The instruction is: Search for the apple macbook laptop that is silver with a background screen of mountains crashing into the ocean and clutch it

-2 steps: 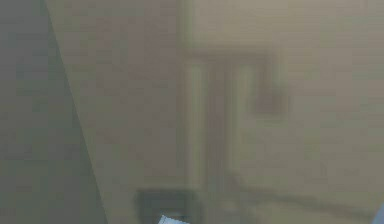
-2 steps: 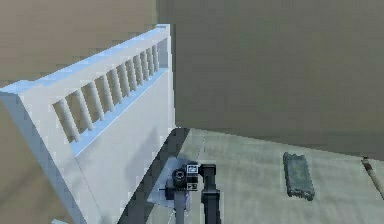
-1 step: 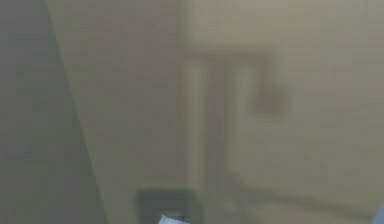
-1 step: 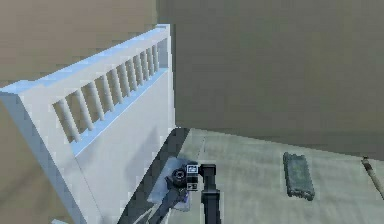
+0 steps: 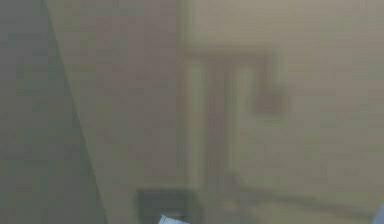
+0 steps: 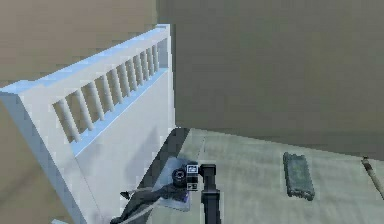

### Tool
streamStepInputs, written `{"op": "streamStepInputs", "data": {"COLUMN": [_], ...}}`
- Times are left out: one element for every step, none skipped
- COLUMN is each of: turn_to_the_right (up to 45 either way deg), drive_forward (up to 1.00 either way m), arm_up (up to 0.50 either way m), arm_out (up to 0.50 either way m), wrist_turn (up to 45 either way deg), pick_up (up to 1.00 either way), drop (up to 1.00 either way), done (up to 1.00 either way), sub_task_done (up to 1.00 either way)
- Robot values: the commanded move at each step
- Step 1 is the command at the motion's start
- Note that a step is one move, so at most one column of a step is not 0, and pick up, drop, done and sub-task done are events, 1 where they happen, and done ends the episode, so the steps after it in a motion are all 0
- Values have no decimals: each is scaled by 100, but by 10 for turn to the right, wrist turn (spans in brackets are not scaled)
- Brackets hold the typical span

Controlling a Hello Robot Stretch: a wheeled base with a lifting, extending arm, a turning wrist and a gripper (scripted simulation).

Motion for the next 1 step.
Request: {"op": "streamStepInputs", "data": {"turn_to_the_right": [0], "drive_forward": [0], "arm_up": [0], "arm_out": [0], "wrist_turn": [450], "pick_up": [0], "drop": [0], "done": [0], "sub_task_done": [0]}}
